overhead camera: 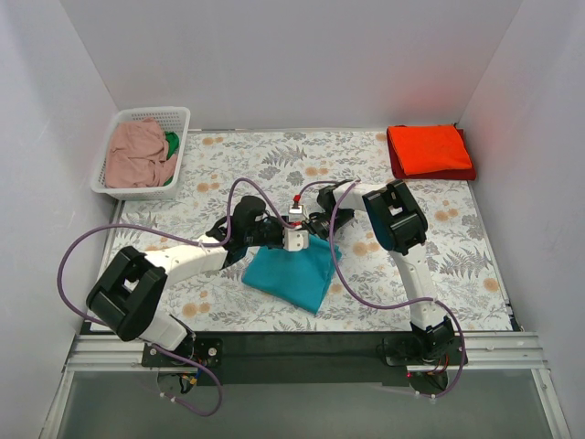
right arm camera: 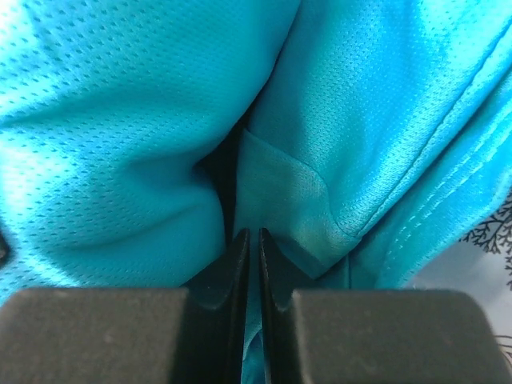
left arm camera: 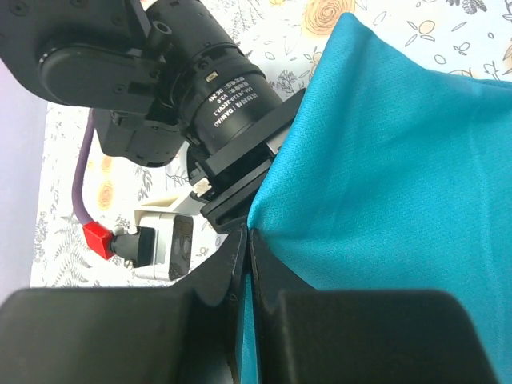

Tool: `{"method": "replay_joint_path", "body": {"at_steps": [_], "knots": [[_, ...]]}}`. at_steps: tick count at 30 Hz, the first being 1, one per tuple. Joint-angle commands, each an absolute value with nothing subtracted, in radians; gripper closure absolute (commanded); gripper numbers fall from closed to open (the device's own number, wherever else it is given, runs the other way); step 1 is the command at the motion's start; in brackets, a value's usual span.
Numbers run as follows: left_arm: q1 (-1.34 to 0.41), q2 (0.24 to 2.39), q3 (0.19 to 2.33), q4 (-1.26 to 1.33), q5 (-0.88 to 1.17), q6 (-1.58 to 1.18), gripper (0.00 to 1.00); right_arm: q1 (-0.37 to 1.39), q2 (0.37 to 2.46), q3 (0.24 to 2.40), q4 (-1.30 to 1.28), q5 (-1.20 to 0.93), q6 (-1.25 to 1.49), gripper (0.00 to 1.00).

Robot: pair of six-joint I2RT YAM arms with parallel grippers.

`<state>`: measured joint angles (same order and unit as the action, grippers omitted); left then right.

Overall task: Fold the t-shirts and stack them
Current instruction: Fold the tshirt

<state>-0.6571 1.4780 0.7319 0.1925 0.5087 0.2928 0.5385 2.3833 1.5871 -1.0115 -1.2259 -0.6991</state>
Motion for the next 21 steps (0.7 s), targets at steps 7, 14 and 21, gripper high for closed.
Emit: {"method": "replay_joint_path", "body": {"at_steps": [7, 14, 21], "knots": [[-0.652, 1.465, 0.689, 0.388, 0.525, 0.291, 1.00, 0.546, 2.402, 1.532, -1.012, -1.190, -0.729, 0.86], [-0.661, 1.514, 0.588, 0.608, 0.514, 0.317, 1.00, 0.512, 2.355, 1.581, -1.006, -1.144, -0.675, 0.84], [-0.681, 1.543, 0.514, 0.768, 0.512, 0.334, 1.00, 0.505, 2.284, 1.678, -1.008, -0.979, -0.588, 0.80]]}}
